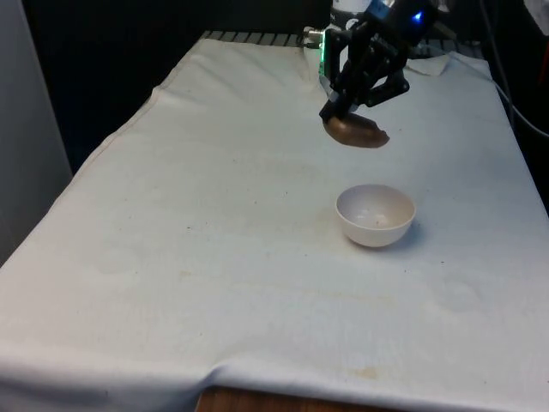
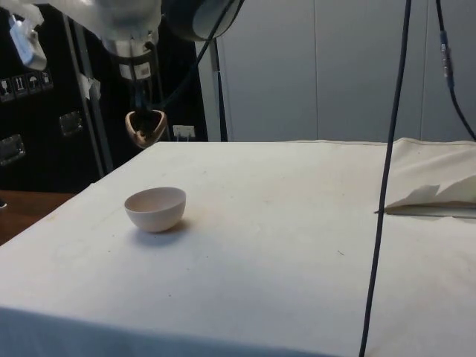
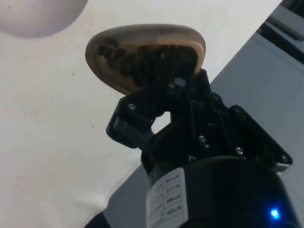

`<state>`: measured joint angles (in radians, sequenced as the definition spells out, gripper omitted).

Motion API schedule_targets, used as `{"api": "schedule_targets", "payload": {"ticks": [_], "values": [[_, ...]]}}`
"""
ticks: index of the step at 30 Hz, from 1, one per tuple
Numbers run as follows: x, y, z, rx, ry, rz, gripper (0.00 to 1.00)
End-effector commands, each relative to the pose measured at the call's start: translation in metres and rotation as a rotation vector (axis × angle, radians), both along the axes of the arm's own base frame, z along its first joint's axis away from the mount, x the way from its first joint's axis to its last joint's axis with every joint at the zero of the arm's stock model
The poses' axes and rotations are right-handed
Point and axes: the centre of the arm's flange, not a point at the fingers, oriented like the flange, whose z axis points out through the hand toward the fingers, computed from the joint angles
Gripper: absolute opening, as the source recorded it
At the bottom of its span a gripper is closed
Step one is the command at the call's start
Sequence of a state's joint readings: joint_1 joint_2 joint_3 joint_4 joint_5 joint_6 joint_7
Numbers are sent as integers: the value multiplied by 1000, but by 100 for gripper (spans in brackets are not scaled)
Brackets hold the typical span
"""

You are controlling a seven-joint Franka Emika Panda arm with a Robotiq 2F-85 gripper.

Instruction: Pour the coffee beans from the cup into the bowl.

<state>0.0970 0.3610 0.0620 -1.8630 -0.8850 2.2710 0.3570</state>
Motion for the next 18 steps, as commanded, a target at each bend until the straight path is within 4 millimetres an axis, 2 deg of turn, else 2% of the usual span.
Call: {"api": "schedule_targets", "payload": {"ticks": [1, 7, 18], "values": [[1, 3, -2, -7, 0, 0, 0], [4, 19, -13, -71, -10, 1, 0], [2, 28, -28, -121, -21, 4, 0]]}}
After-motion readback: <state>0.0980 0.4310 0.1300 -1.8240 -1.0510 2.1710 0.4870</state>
